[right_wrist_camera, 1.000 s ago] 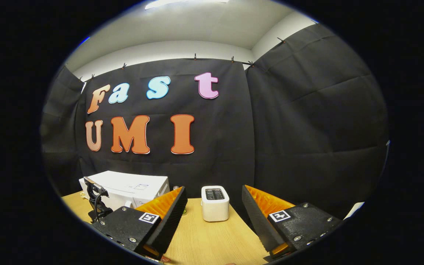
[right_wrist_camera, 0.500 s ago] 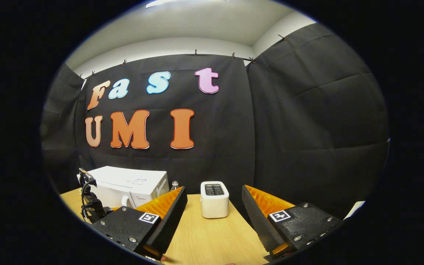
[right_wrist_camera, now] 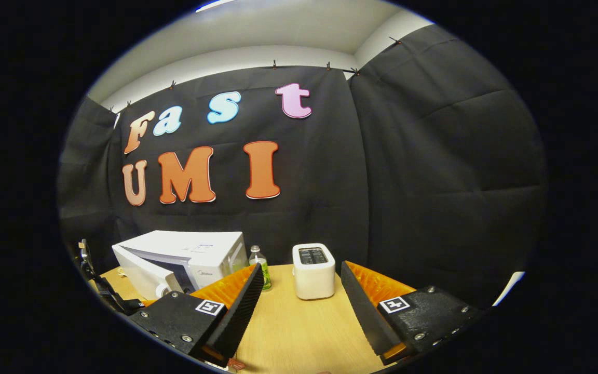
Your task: Open the microwave oven with the left hand, put the food in, and close the microwave oven.
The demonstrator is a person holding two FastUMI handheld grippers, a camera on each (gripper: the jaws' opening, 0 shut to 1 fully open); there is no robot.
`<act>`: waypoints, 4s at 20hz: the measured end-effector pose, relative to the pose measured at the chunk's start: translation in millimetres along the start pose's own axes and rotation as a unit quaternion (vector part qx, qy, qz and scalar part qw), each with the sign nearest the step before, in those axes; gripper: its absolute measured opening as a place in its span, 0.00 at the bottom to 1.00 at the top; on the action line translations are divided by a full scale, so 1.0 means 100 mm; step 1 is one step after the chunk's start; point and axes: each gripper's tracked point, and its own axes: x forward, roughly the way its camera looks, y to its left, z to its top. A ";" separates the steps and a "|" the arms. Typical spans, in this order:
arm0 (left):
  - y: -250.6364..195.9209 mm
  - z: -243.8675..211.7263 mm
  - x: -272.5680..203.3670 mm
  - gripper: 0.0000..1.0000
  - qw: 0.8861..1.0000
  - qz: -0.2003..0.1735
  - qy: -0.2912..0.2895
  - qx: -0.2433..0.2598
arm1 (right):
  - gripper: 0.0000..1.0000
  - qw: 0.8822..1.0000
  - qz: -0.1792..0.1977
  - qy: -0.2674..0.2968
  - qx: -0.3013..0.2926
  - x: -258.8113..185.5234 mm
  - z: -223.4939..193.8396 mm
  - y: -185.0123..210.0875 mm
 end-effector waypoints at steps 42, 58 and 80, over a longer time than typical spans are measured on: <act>2.96 0.41 -3.81 0.96 0.943 0.324 -0.075 -0.003 | 0.93 0.996 0.005 0.038 0.086 -0.67 -1.36 1.01; 3.07 0.23 -3.63 0.96 0.947 0.311 -0.070 -0.036 | 0.43 0.937 -0.063 0.114 0.325 -0.68 -2.34 0.97; 3.25 0.18 -3.82 0.99 0.937 0.343 -0.060 -0.037 | 0.05 0.937 0.079 0.021 0.340 0.12 -0.77 2.74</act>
